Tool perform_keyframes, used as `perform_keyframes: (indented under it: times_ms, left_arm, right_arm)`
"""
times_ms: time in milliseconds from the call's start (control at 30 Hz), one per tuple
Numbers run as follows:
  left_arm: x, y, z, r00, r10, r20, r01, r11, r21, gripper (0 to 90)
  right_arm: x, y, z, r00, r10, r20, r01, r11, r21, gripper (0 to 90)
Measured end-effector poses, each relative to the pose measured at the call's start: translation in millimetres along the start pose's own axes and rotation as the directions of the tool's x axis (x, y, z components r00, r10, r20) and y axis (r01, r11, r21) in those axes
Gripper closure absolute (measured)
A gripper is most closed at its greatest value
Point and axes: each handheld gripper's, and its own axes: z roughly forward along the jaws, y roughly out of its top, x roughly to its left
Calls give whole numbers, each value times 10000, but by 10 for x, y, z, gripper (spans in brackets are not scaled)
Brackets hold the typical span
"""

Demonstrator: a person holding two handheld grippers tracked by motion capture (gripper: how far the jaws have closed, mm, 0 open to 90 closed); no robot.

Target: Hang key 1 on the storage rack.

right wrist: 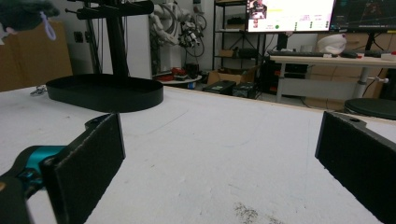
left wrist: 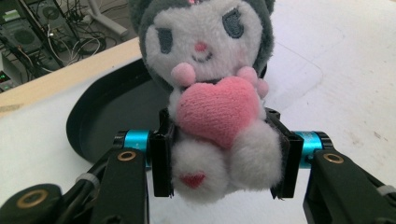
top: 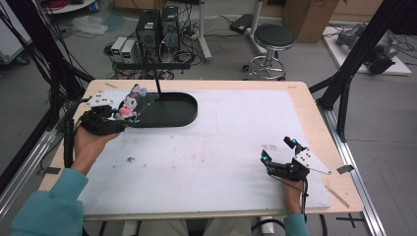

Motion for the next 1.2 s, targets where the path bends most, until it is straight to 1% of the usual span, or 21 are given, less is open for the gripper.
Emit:
perform_keyframes:
  times_ms: [100,200,333,367,500,633,667,733,800,867,1067,1200]
  left_arm:
    - [2,89,54,10000,16,-52,-16,9999,-116,532]
    - [10,178,99,9999,96,-134,-97,9999,-92,532]
    - [7,283,148,9998,79,-203,-85,9996,-267,532]
    - [9,306,155,9996,120,-238,-126,9996,-241,532]
    - [10,366,197,9994,65,-329,-77,9993,-370,532]
    - [20,412,227,9995,36,-314,-48,9993,-371,532]
    - [19,423,232,9995,59,-321,-73,9990,-435,532]
    - [14,444,249,9997,-26,-249,15,9989,-466,532]
    - [8,471,273,9993,111,-370,-125,9992,-383,532]
    - [5,504,299,9994,45,-340,-60,9990,-437,532]
    - [-29,633,376,9989,76,-471,-107,9978,-655,532]
    - [-25,694,416,9983,6,-583,-36,9986,-530,532]
  right_arm:
    - [3,0,1,10000,8,12,-8,10000,-11,7]
    - [3,0,1,10000,1,13,-1,10000,-11,7]
    - [2,0,2,10000,-8,9,8,10000,-11,7]
    - [3,0,1,10000,-4,7,4,10000,-6,7]
    - [1,0,4,10000,-55,1,55,10000,-32,7]
    - [3,1,2,10000,-69,-1,69,10000,-8,7]
    - [3,1,3,10000,-81,1,81,10000,-9,7]
    - [3,1,3,10000,-79,2,79,10000,-5,7]
    - [3,0,3,10000,-69,-2,69,10000,-8,6]
    - [5,1,3,10000,-92,11,92,10000,-13,7]
    - [5,1,3,10000,-86,13,86,10000,-7,7]
    - [4,1,3,10000,-86,12,86,10000,-2,7]
